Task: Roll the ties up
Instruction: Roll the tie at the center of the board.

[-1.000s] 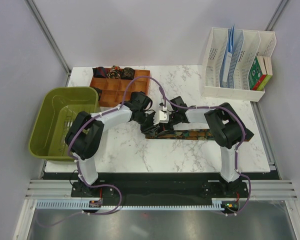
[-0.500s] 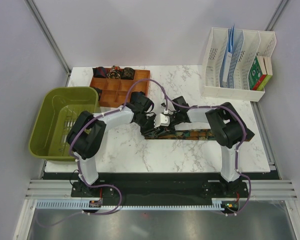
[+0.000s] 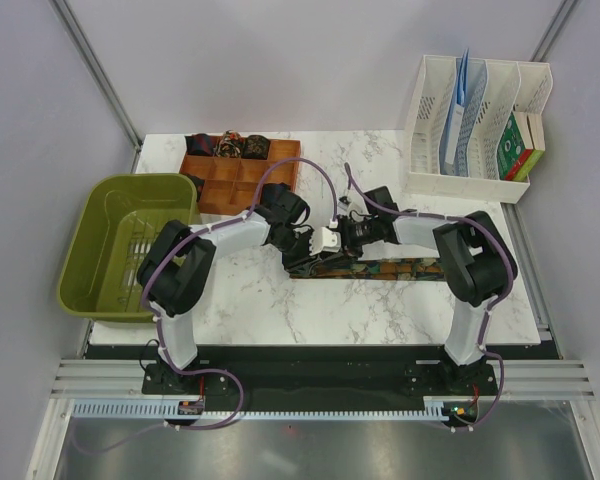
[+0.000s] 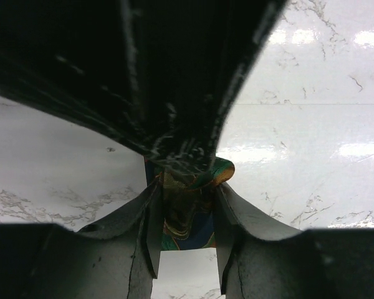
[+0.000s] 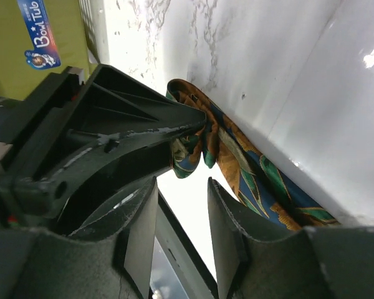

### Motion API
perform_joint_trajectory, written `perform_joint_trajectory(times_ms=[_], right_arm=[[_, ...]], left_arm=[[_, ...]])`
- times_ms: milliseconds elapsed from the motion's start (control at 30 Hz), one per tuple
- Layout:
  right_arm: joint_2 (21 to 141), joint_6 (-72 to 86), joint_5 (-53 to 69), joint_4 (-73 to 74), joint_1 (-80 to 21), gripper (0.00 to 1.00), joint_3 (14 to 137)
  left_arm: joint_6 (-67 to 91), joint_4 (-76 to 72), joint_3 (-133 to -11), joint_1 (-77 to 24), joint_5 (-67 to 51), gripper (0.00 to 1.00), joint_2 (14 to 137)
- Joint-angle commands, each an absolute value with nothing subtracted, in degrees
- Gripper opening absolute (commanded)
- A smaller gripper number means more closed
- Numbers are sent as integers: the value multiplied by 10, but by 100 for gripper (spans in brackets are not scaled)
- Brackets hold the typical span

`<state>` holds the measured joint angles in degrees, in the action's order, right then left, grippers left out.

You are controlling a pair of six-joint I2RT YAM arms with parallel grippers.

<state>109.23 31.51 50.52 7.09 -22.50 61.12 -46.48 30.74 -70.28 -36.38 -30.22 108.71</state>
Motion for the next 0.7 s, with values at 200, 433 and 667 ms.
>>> perform_joint_trajectory(times_ms=[200, 433, 667], right_arm=[[1123, 405, 496, -83, -259, 43, 577], [1143, 352, 462, -34, -260, 9, 581], [1141, 311, 437, 18, -248, 0, 577]], left_arm=[[-458, 356, -687, -370, -271, 43, 1127], [-461, 357, -679, -369, -271, 47, 1114], [-472, 358, -659, -346, -288, 67, 1051]])
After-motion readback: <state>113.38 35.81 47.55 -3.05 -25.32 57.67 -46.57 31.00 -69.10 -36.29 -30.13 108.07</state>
